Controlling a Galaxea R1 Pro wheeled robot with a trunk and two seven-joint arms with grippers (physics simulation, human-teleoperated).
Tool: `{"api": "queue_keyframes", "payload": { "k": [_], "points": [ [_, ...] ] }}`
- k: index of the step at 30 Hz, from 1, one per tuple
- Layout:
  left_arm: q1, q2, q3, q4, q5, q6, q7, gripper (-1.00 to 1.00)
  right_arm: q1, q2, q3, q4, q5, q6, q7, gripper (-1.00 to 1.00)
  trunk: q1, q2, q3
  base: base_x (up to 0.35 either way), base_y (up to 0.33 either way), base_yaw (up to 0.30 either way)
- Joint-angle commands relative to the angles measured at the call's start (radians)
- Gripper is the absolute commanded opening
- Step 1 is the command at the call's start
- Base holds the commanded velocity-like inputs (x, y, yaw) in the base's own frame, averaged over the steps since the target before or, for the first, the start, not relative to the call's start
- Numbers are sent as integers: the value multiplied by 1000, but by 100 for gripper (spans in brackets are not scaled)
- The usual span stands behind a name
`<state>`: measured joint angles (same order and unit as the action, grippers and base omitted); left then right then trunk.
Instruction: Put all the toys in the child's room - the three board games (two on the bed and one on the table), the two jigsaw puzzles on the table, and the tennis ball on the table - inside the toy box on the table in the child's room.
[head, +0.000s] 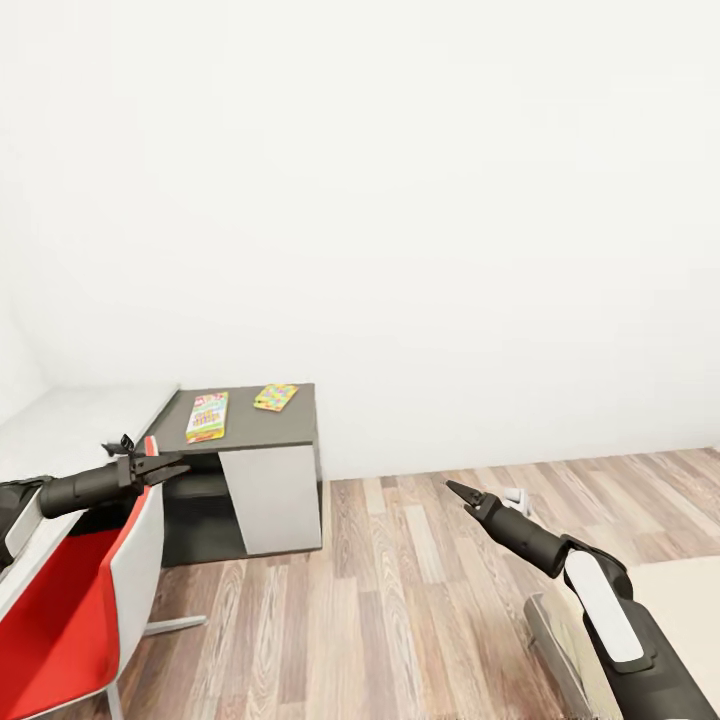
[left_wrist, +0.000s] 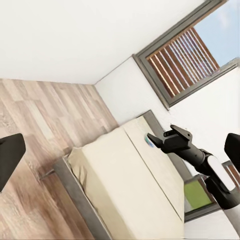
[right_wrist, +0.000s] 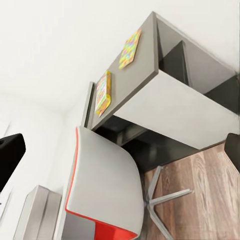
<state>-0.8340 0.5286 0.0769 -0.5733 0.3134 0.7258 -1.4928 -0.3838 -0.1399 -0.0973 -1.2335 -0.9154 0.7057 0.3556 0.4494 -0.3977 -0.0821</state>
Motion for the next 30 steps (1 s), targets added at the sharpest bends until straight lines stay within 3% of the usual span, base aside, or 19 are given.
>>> {"api": "queue_keyframes", "payload": {
  "k": [1, 30],
  "points": [
    [0, 1, 0, 0, 1, 11, -3, 100, -1, 1, -1, 0, -1, 6, 2, 100, 1, -2, -2, 0, 0, -277],
    [0, -3, 0, 0, 0, 11, -1, 100, -1, 2, 10, 2, -1, -14, 1, 100, 1, -2, -2, 0, 0, -277]
  ]
}}
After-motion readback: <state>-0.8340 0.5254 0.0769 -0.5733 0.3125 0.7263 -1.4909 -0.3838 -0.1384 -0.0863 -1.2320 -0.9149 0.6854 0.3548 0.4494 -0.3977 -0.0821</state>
